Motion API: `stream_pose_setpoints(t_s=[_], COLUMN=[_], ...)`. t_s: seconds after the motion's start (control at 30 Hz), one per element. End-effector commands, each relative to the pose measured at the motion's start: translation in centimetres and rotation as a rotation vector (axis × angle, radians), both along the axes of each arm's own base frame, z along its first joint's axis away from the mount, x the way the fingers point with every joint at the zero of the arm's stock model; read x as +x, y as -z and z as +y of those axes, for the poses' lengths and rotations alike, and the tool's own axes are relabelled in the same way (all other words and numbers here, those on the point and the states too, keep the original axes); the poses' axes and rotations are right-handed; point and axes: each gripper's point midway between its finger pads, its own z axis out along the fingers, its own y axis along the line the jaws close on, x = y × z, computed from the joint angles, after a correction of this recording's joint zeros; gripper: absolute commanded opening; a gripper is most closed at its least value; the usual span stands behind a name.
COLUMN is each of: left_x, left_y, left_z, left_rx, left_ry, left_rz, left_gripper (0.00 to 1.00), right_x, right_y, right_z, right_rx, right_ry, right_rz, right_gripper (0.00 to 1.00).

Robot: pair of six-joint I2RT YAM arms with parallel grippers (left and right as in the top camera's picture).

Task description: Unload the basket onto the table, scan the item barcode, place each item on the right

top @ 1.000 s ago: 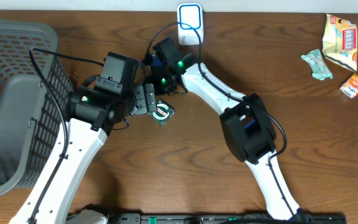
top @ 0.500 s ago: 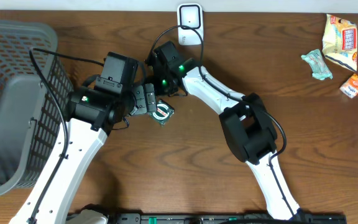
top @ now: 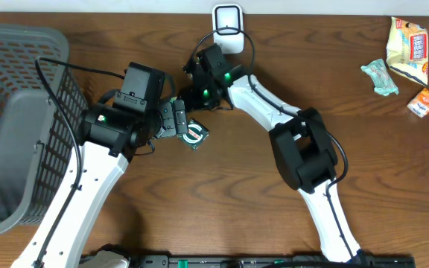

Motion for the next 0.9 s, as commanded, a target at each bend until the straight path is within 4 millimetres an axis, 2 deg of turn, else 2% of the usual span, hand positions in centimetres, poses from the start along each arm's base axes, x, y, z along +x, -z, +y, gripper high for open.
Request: stream_pose_setpoints(t_s=[0.0,0.17,0.23,0.3,0.37,0.53,0.63,0.77,0.87], left_x=[0.2,0.2,0.2,0.2,0.2,0.2,0.2,0.2,0.2], left_y=[-0.6,-0.6,-0.6,-0.6,-0.6,-0.6,-0.6,-0.6,-0.6], left_z=[0.1,0.1,0.1,0.1,0.1,0.1,0.1,0.1,0.1], left_rx=[0.005,0.005,0.005,0.005,0.005,0.005,0.005,0.005,0.005], left_ry=[-0.001,-0.001,-0.001,-0.001,-0.001,-0.001,-0.001,-0.001,-0.001], left_rz=[-0.019,-0.019,-0.019,-0.019,-0.019,-0.019,-0.019,-0.019,-0.019], left_gripper=[0.98,0.98,0.98,0.98,0.98,0.98,0.98,0.98,0.98], right_x=[-1.2,-1.5,-1.6,-1.8,-1.9,-1.7,-2.0,-2.0,-2.0], right_y=[-0.7,0.0,0.9,1.7,2.1,1.9,1.6,1.4,0.1], right_z=[1.1,1.3,1.2,1.1,1.0,1.1,1.2,0.9,0.9], right_rx=[0.023,0.013,0.004,-0.005,-0.010,0.002,0.022,0.040,0.092], right_ry=[-0.014,-0.012,-0.005,-0.005,-0.005,-0.008,-0.023,-0.027,-0.046], right_rz=[0.021,0.036,0.056,0.069,0.076,0.074,0.090,0.107,0.123], right_gripper=[0.49,0.49,0.45,0.36,0.31,0.19,0.01,0.01,0.01])
